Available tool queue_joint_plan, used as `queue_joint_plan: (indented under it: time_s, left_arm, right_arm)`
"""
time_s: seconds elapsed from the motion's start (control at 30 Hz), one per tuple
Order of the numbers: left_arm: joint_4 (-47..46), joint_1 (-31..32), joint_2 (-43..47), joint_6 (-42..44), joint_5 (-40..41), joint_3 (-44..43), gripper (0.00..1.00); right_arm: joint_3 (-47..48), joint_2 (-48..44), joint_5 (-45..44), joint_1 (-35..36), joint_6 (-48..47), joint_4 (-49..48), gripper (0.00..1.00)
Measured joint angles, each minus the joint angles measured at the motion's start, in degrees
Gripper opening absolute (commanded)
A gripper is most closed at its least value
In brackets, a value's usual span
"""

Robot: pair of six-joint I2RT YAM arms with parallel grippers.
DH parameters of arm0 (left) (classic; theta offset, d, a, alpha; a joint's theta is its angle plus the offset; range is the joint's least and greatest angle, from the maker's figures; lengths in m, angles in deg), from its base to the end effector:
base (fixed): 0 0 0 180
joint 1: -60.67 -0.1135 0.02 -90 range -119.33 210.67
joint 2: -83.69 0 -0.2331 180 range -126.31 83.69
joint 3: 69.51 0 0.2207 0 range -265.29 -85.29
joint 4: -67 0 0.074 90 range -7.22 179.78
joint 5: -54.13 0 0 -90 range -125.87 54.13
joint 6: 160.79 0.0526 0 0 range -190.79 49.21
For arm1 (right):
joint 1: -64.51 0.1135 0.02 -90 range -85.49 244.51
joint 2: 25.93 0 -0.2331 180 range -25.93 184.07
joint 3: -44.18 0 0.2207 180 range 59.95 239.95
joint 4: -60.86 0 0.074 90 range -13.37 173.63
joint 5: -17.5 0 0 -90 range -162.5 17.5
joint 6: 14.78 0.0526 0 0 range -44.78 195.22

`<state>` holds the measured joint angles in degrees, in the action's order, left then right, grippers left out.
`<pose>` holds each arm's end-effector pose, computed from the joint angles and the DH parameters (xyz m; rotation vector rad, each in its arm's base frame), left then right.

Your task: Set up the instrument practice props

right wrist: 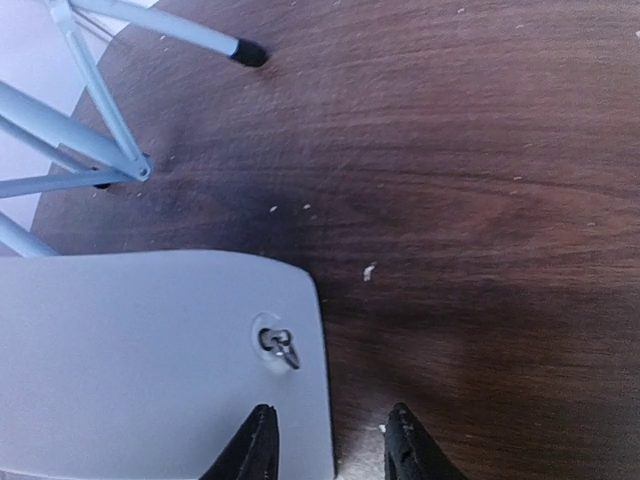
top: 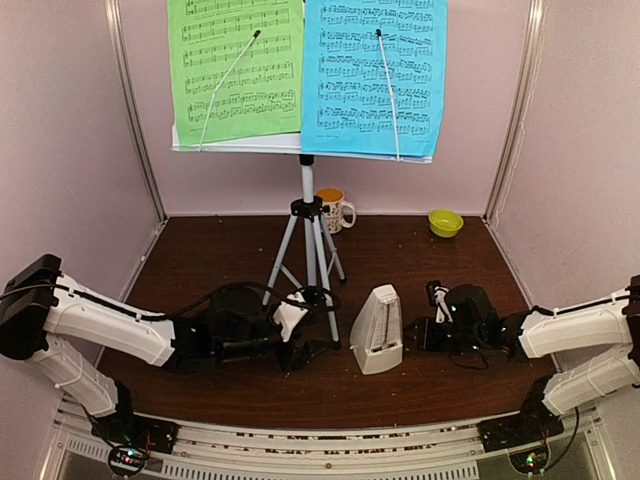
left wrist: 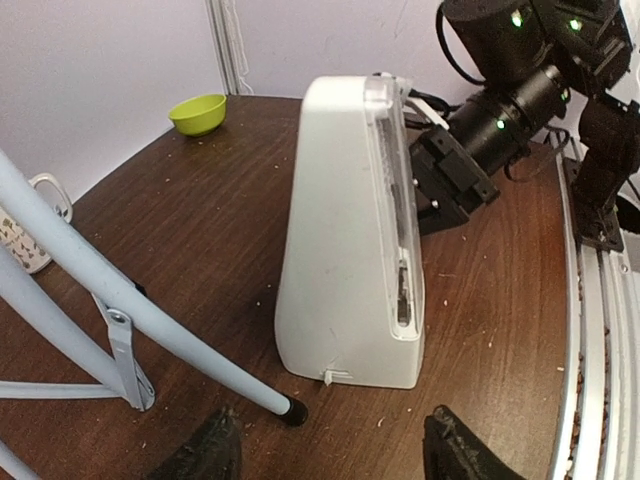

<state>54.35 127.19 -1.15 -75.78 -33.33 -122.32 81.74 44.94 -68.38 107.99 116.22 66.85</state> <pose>0.1239 -0.2793 0.1866 0.9915 1.7267 -0.7881 0.1613 0.1582 0.1324 -0.0930 2.4019 0.8294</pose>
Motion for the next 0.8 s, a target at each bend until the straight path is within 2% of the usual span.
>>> queue_joint_plan:
  time_s: [0.2, 0.23, 0.53, 0.8]
  left_arm:
    - [0.26, -0.48, 2.01, -4.37, 0.04, -0.26, 0.9]
    - [0.74, -0.48, 2.1, -5.2, 0.13, -0.74, 0.97]
    - [1.64, 1.66, 1.55, -12.07, 2.93, -5.05, 0.98]
    - [1.9, 6.25, -3.1, -17.18, 8.57, -10.54, 0.98]
  right_arm:
    - [-2.16, 2.25, 2.12, 4.0, 2.73, -6.58, 0.37]
    - [-2.45, 2.25, 2.16, 5.01, 3.15, -7.02, 0.37]
    - [-3.61, 3.28, 0.24, 14.62, 6.29, -10.58, 0.41]
    - [-4.46, 2.21, -0.94, 16.65, 6.99, -13.68, 0.45]
